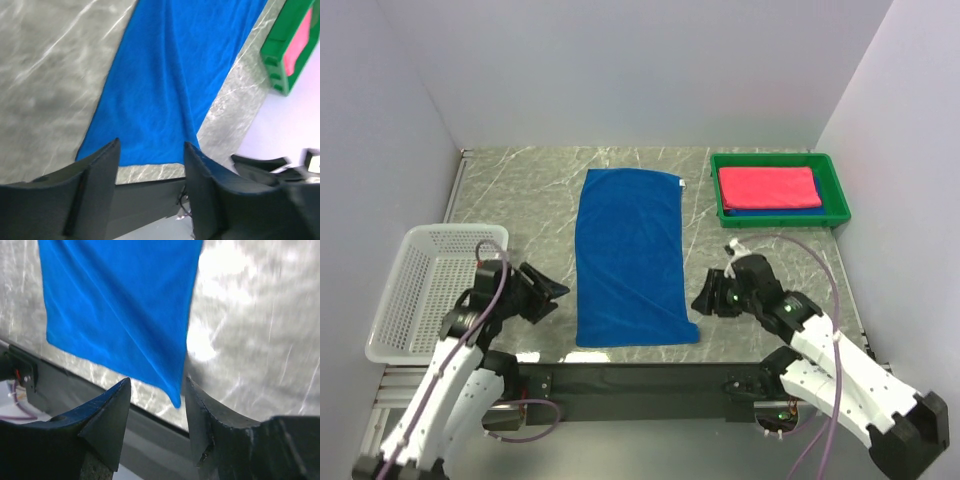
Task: Fold and stack the towels
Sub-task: Move the towel to the center of the board
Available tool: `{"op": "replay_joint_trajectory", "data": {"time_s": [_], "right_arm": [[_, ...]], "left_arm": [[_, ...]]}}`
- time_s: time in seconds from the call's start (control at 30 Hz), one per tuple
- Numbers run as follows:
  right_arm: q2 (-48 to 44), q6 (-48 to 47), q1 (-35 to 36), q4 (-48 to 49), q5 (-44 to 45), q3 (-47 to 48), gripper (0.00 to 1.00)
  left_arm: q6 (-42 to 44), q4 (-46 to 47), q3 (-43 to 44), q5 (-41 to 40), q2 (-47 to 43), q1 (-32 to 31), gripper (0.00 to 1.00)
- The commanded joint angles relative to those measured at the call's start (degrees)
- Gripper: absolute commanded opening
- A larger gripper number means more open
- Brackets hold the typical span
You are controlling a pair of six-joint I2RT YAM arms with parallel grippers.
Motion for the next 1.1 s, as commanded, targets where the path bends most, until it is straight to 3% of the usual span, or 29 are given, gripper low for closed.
{"op": "replay_joint_trajectory", "data": {"time_s": [0.0,0.13,0.3,0.4,0.57,0.7,0.73,1.07], "right_arm": [[6.4,-5.6,0.5,5.7,2.0,5.3,0.54],[13.7,-9.2,2.6,13.3,-4.3,7.6,0.5],[25.3,-12.9,14.8,18.5,-3.4,13.2,0.49],[33.9,-16.1,20.1,19.6,0.0,18.6,0.49],[48.5,-19.4,27.7,19.6,2.1,28.4,0.49],[56.4,-21.0,31.4,16.6,4.2,34.3,0.49],[58.7,-21.5,32.0,16.0,4.2,35.8,0.49],[67.4,-23.3,39.4,9.6,3.2,43.0,0.5]], "left_arm": [[5.6,10.9,3.5,1.2,9.4,-2.2,0.57],[7.8,14.4,6.7,-5.4,22.3,-13.3,0.54],[11.7,13.3,13.8,-13.9,32.1,-14.6,0.53],[17.3,8.4,21.6,-19.2,36.2,-11.9,0.57],[24.6,5.3,31.4,-22.1,39.2,-1.3,0.68],[28.9,7.0,33.0,-27.5,38.3,2.2,0.94],[29.4,7.9,32.5,-28.1,37.8,2.9,0.97],[31.9,14.1,24.7,-29.9,35.3,4.1,0.98]]}}
